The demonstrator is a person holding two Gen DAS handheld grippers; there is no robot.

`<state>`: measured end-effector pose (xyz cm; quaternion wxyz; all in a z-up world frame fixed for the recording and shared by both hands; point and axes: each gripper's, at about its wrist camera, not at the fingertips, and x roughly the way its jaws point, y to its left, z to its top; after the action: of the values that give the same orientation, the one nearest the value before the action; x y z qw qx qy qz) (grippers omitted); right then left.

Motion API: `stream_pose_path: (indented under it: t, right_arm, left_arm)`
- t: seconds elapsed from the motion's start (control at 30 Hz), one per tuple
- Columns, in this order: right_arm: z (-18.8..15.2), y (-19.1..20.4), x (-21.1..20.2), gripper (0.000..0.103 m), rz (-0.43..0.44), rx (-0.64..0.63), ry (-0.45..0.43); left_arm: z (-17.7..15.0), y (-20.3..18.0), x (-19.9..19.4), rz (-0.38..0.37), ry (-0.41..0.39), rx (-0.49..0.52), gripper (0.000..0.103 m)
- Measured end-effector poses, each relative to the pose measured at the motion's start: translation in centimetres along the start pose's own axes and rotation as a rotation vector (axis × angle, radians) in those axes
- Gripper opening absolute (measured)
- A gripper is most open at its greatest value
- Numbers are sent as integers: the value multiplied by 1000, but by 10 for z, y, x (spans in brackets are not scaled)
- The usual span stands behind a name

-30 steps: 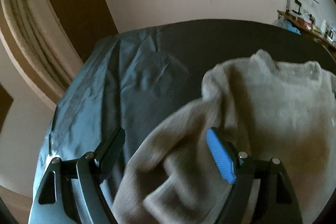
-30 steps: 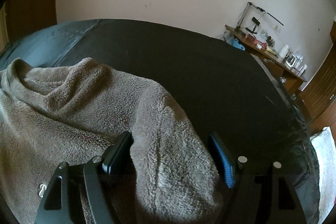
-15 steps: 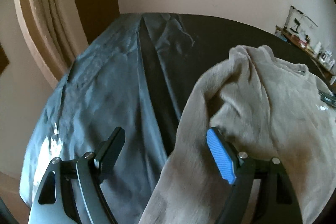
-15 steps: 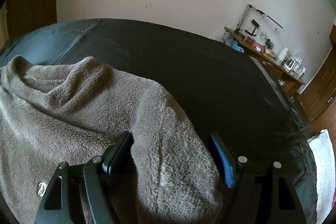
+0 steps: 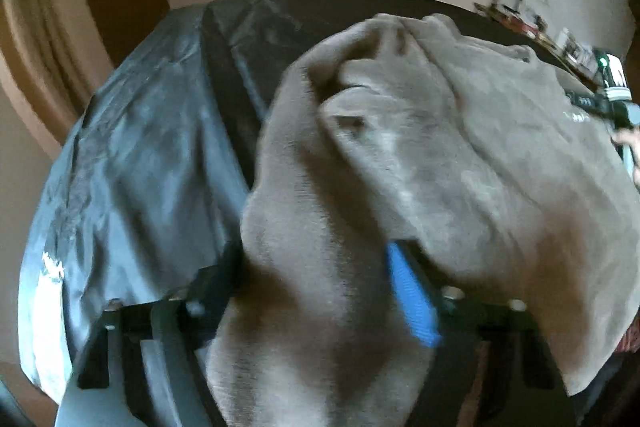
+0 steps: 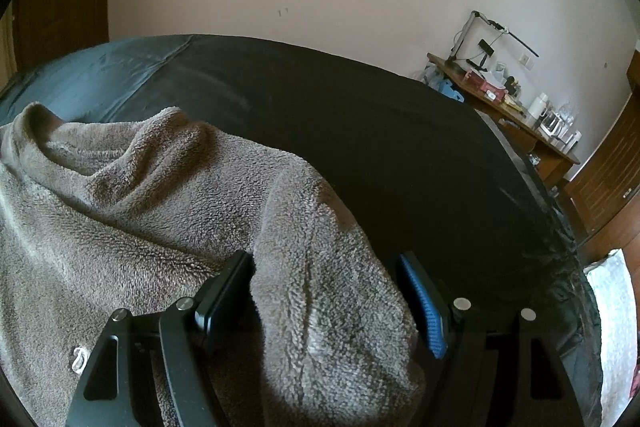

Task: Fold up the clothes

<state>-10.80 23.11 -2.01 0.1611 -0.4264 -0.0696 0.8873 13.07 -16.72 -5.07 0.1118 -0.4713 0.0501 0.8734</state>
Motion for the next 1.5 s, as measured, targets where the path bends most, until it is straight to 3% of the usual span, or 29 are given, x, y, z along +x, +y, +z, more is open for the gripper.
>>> stream_pose_path:
  t: [0.03, 0.07, 0.1, 0.33, 0.53, 0.63, 0.73, 0.93, 1.03, 1.1, 1.17, 1.27, 1.5]
  right_arm:
    - [0, 0, 0, 76, 1, 1, 0]
    - [1, 0, 0, 76, 2, 2, 0]
    - [0, 0, 1, 76, 4, 3, -1]
    - [0, 0, 1, 76, 16, 14, -3]
    - [-1, -2, -1, 76, 17, 12, -3]
    - [-2, -2, -2, 76, 16, 11, -4]
    - [-2, -1, -3, 76, 12, 7, -3]
    - [-3, 1, -3, 77, 7, 7, -1]
    - [-3, -1, -3, 79, 3, 8, 1]
    - [-3, -1, -4, 79, 2, 8, 1]
    - [-3, -1, -4, 79, 1, 6, 1]
    - [-4, -1, -4, 79, -1, 5, 1]
    - [-6, -3, -4, 79, -6, -1, -2]
  left_arm:
    - [1, -3, -1, -2, 2, 2, 42]
    - [3, -6, -2, -4, 3, 4, 22]
    - [4, -9, -3, -7, 5, 5, 14]
    - [27, 11, -29, 147, -55, -33, 11]
    - [67, 46, -60, 445, -177, -88, 11]
    - [84, 52, -51, 570, -195, -63, 11]
    - [94, 55, -29, 669, -171, -26, 14]
    - [97, 65, 20, 723, -54, -26, 21]
    - [95, 66, 34, 748, -12, -34, 35]
    - [94, 68, 38, 780, 3, -45, 57]
    - [93, 73, 37, 800, 3, -68, 69]
    - [94, 84, 30, 773, -1, -143, 79]
    - [96, 97, 15, 682, 3, -362, 80]
